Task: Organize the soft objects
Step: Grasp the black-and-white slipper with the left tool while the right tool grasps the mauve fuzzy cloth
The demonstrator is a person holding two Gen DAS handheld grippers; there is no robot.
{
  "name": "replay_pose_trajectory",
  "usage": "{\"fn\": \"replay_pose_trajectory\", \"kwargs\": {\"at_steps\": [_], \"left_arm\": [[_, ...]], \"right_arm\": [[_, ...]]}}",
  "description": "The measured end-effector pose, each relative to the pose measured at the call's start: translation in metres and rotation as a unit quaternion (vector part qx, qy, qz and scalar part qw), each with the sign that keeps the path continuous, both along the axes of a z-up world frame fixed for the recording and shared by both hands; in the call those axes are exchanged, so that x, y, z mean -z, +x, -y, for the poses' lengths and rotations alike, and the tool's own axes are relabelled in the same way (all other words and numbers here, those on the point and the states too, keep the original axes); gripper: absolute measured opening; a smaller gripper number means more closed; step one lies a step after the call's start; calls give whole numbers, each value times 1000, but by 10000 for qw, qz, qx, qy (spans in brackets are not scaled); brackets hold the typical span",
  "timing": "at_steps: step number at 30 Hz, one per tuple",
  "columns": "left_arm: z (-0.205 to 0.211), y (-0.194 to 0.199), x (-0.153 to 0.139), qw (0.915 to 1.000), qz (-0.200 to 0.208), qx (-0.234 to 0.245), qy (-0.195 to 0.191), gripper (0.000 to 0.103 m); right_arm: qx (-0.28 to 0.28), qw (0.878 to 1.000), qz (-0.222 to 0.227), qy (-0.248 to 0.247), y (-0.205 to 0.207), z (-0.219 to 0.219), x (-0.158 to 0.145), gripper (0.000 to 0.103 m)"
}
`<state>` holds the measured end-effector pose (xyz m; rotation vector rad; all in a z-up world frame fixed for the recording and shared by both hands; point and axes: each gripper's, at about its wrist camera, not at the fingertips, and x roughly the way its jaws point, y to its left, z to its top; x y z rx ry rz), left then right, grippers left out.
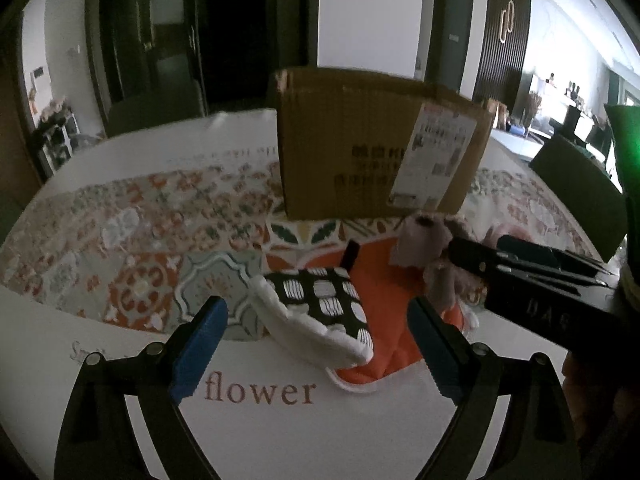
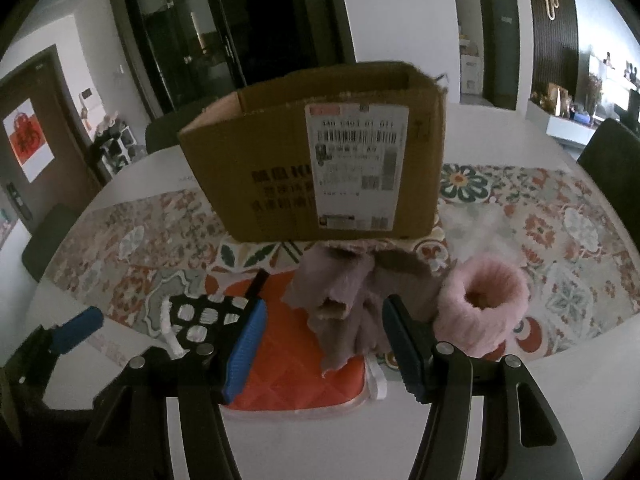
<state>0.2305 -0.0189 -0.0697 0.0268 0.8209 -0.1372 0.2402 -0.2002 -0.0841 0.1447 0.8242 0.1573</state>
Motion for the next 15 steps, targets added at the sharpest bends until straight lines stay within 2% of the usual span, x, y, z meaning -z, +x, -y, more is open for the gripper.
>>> {"fn": "replay_pose_trajectory", "kwargs": {"at_steps": [6,15], "left_arm": [[4,9,24,9994,-334,-8,-18,92],[3,27,50,9967,-768,-112,-242,92]], "right_arm": [[40,9998,-217,-10,12,3,18,61],[2,9990,-436,16,33,2,38,61]]}}
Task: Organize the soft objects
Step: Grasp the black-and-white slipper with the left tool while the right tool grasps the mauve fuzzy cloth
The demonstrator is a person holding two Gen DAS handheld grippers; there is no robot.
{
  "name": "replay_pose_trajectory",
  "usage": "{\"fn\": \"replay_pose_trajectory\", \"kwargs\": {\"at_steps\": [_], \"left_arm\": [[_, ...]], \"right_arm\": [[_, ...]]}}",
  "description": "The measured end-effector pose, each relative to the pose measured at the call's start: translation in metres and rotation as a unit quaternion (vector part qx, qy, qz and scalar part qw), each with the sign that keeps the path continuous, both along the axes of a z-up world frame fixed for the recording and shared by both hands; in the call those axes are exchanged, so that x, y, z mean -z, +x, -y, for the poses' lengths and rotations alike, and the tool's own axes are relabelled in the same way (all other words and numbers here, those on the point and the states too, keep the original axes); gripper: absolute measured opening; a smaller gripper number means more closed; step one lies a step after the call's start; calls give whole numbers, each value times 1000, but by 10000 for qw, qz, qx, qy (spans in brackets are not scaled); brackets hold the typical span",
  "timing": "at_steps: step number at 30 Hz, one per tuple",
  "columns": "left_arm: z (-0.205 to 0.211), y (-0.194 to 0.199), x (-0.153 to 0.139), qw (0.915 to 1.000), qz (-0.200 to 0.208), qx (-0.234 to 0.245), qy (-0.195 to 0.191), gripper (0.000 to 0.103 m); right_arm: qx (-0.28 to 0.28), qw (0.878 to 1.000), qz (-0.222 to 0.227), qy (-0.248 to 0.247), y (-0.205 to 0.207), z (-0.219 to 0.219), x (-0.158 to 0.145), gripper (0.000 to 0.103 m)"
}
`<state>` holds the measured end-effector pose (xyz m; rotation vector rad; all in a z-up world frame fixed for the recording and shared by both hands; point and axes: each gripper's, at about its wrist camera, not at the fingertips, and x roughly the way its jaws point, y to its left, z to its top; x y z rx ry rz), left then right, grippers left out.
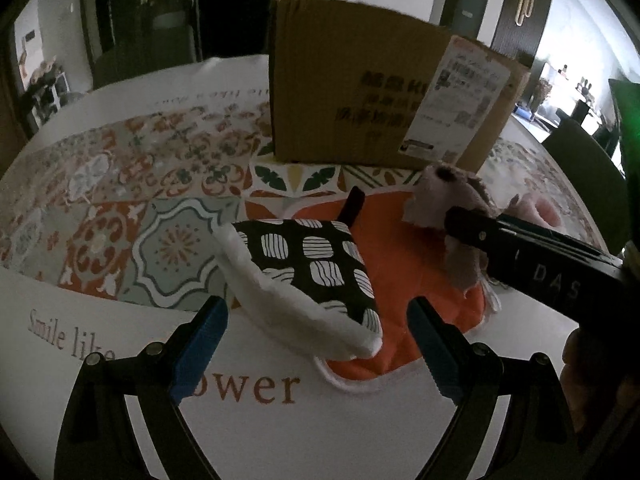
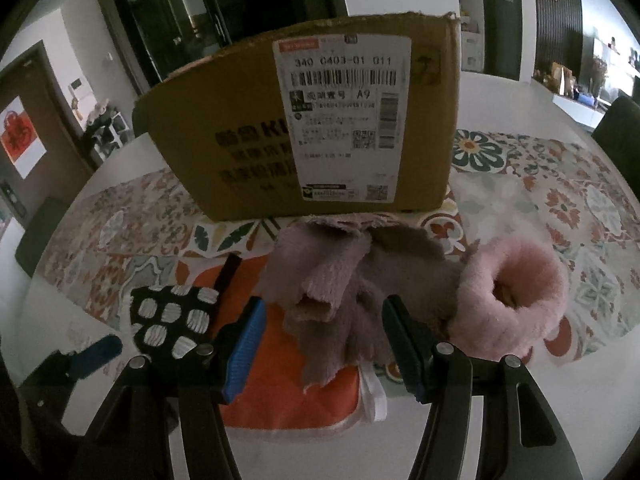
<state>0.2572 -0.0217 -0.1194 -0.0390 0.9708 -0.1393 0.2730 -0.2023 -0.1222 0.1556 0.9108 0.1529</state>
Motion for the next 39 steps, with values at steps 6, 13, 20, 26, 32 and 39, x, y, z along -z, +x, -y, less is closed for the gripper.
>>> {"fn": "replay_pose_trajectory", "kwargs": {"at_steps": [6,13,20,26,32,39], "left_arm": [[1,11,9,9999,-114,-16,-65,90],[2,14,17,9998,-166,-54,122,72],[2,11,16,9999,-108,5,122,53],[0,7,9,10000,-49,-11,-69,28],[-6,-1,-5,9996,156,-68,-225,21],[-7,-12,-24,9987,421,-43,-274,18]], "right_arm": [[-5,9999,-100,-8,15,-2,7,61],[-11,9997,-173,-161,22,-4,16,50],[74,9995,-248,-168,20,-1,21,29],[161,9996,-222,-108,14,3,16,19],[156,9997,-24,-206,0,2,2,16],[130,9992,287,-249,-15,0,-21,16]]}}
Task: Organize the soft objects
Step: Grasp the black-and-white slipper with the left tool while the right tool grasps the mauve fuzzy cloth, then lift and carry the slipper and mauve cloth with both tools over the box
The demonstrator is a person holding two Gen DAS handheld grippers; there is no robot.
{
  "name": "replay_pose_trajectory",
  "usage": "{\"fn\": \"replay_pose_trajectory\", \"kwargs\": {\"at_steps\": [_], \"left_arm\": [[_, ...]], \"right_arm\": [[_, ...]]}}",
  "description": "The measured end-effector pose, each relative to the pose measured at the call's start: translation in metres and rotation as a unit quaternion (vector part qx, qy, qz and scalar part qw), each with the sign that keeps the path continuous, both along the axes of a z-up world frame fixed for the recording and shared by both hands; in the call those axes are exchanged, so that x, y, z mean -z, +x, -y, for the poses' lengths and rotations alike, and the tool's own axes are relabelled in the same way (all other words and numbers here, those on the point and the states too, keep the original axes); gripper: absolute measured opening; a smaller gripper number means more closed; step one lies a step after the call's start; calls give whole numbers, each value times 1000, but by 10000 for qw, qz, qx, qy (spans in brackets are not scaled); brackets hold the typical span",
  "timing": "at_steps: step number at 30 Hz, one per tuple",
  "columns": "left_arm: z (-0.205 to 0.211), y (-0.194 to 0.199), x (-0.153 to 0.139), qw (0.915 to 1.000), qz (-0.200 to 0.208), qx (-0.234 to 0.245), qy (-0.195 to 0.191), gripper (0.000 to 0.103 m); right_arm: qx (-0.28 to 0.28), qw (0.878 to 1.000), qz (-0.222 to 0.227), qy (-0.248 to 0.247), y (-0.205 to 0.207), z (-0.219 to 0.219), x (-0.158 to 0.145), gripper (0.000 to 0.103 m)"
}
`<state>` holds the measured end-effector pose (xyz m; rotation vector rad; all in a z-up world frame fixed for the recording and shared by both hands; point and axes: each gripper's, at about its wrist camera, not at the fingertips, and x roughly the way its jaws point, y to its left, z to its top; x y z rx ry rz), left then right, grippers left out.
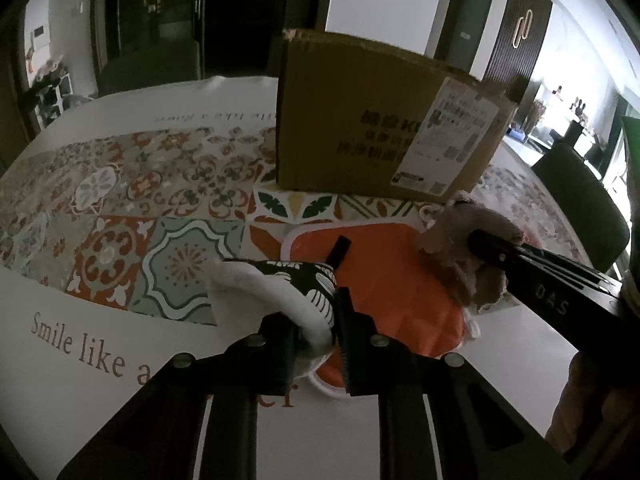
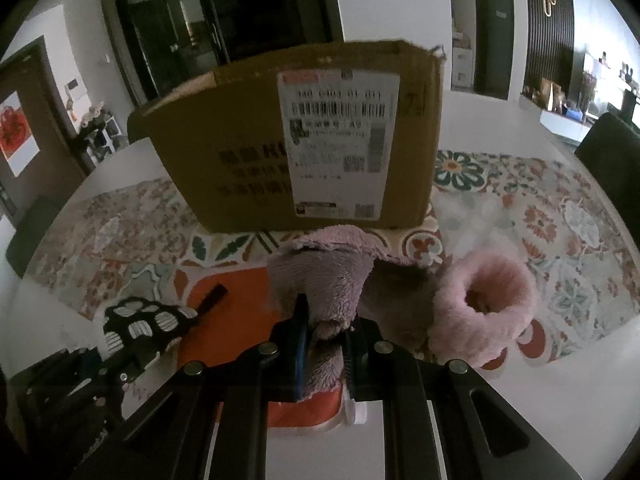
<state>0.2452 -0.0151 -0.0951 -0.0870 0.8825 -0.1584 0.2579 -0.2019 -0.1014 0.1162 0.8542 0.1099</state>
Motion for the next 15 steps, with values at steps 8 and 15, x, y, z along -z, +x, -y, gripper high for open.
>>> {"fn": "replay_pose_trajectory", "kwargs": {"at_steps": [8,15], "left_arm": [[1,-13,-28,9992,395,44,-61,17],[4,-21,-57,9972,732,114,-59,17]], "right_arm": [[-23,9997,221,131,-18,4,-23,16],[-44,9986,479,226,-29,5,-47,16]]}}
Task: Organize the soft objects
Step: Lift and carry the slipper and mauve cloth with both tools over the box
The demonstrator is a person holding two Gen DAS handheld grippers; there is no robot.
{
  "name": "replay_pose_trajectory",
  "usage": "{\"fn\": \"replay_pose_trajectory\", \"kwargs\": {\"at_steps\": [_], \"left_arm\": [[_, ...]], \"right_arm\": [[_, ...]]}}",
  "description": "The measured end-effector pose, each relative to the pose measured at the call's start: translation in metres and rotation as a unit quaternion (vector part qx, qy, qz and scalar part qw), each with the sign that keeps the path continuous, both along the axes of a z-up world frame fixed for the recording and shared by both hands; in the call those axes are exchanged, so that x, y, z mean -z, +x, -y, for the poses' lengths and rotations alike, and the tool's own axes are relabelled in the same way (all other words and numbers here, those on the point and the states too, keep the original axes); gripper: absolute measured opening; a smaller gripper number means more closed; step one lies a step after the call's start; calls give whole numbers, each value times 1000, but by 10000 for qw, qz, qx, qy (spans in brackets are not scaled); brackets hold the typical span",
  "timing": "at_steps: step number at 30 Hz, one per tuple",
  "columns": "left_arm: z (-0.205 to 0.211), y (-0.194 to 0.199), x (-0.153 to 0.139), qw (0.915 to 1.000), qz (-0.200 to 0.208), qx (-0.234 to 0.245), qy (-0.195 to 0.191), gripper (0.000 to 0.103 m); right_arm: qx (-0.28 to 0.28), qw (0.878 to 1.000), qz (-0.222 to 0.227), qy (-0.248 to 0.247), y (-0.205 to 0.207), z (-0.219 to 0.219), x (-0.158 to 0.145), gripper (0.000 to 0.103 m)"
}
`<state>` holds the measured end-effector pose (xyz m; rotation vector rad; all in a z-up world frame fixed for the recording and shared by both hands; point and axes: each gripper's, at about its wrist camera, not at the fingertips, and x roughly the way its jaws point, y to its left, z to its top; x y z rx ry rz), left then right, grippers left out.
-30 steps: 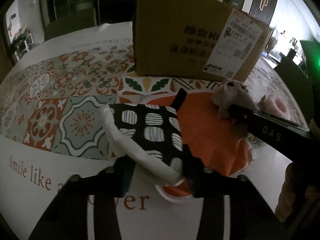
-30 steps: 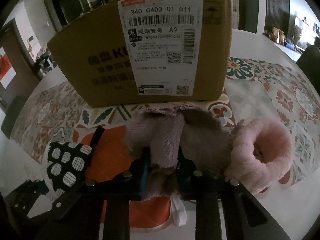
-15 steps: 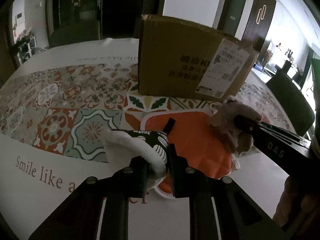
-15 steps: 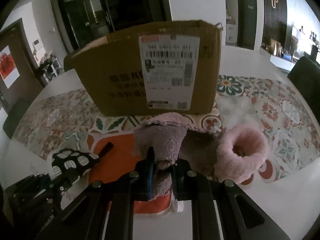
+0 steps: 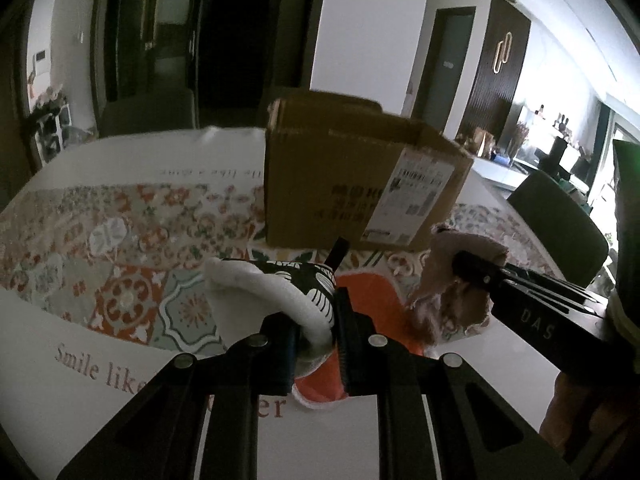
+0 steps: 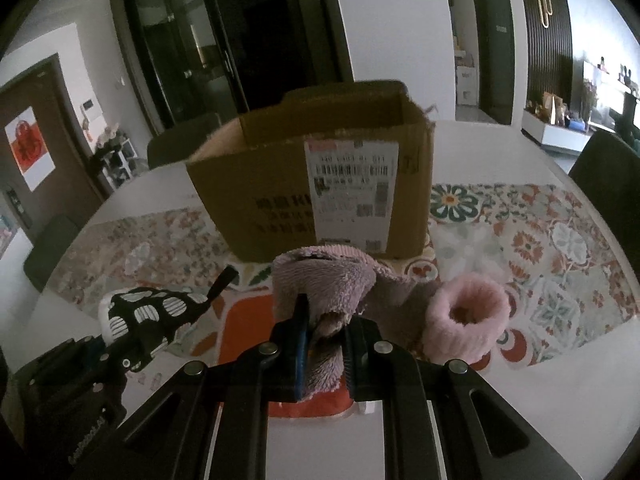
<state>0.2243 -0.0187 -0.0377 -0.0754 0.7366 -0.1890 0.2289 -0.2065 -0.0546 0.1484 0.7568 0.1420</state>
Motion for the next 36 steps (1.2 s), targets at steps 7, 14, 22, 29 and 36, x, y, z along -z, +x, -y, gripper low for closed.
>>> {"fn": "replay_pose_trajectory", "kwargs": {"at_steps": [7,14,22,29,36], "left_arm": [[1,-1,-26,9994,329,45,-6,17],[2,3,-50,9982,583,95,-55,17],[5,9,-77,9958,901,164,-60,17],[7,21,-98,9939,1083,186,-94,17],[9,36,-115,9917,1269,205,-48,17]], "right_arm": [[-40,9995,297,54,-7,-1,-26,16],[-101,9982,587,49,-10,-4,-51,16],[-91,9953,969,23,-11,-2,-84,16],[-104,9917,1283,-39,-6,0,-113,16],[-96,9883,1521,-62,3,2,-137,16]]}}
